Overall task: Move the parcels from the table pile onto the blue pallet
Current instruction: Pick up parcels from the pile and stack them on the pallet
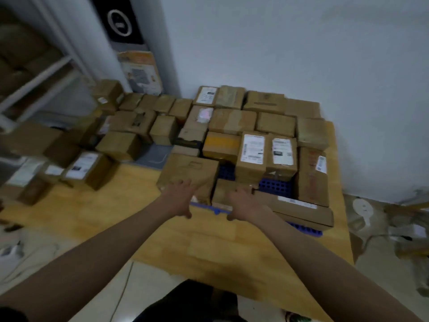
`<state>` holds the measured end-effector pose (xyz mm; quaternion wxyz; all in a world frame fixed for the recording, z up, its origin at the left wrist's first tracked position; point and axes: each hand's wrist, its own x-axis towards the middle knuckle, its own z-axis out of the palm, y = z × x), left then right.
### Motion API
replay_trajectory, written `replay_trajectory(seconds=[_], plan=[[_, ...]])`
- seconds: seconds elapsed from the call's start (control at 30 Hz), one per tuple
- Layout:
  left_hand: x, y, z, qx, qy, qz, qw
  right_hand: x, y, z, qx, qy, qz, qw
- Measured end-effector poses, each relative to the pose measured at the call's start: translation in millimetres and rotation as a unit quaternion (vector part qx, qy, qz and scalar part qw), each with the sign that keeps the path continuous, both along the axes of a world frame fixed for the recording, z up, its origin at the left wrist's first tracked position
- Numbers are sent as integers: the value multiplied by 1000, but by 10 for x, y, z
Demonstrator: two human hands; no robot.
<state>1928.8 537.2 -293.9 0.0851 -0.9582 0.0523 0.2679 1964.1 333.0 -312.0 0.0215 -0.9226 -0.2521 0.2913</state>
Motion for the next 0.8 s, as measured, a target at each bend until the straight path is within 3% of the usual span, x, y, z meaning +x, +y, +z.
replay_trajectory(seconds=[0.23, 0.47, 0.8], plan=[[-703, 704, 119, 28, -1, 91, 995, -140, 670, 200, 30, -10, 62, 998], [-1139, 1426, 193, -9, -20, 165, 986, -411, 1452, 338, 54, -33, 85, 994], [-1739, 2944, 63, -43, -1, 227, 973, -884, 3009, 262, 49, 26, 81, 995]])
